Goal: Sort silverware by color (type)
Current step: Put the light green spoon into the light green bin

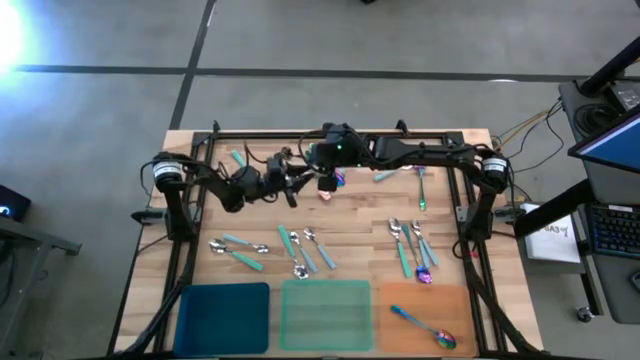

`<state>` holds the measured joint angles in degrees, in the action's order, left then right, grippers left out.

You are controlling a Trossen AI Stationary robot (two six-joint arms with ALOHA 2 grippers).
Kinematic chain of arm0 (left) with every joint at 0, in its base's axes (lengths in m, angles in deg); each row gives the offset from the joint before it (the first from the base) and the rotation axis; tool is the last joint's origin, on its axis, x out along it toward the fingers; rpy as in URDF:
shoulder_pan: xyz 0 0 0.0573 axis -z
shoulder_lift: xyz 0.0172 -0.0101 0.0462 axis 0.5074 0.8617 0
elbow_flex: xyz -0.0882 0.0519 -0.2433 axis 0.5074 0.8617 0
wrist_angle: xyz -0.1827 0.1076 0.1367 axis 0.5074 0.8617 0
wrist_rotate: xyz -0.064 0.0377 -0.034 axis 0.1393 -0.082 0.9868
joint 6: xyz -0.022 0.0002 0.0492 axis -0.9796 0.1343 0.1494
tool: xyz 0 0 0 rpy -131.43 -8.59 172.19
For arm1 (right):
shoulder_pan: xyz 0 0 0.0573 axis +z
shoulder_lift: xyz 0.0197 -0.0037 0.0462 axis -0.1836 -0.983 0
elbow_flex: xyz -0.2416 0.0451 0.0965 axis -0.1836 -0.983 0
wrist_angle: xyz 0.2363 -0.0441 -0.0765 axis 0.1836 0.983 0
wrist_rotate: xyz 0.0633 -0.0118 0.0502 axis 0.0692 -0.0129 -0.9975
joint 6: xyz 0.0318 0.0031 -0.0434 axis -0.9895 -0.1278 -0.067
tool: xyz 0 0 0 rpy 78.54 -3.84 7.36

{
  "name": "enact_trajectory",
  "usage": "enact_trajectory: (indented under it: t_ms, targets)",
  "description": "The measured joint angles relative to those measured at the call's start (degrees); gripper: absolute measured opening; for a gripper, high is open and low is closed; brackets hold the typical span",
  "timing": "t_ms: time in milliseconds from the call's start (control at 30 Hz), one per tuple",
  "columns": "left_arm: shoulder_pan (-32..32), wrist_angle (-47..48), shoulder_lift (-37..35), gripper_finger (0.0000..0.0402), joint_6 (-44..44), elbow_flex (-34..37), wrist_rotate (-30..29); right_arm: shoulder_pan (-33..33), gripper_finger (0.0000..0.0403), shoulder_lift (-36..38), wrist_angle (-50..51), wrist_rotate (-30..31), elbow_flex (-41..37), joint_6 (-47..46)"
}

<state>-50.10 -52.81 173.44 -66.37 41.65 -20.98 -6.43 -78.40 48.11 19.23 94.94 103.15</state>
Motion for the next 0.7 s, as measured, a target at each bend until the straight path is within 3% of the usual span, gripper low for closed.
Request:
enact_trajectory:
  t_ms: [700]
  targets:
    - [0.0,0.0,-0.1,0.0120,-0.3,-0.9,-0.7,4.7,0.0038,0.0,-1.2,-0.3,0.0,-0.9]
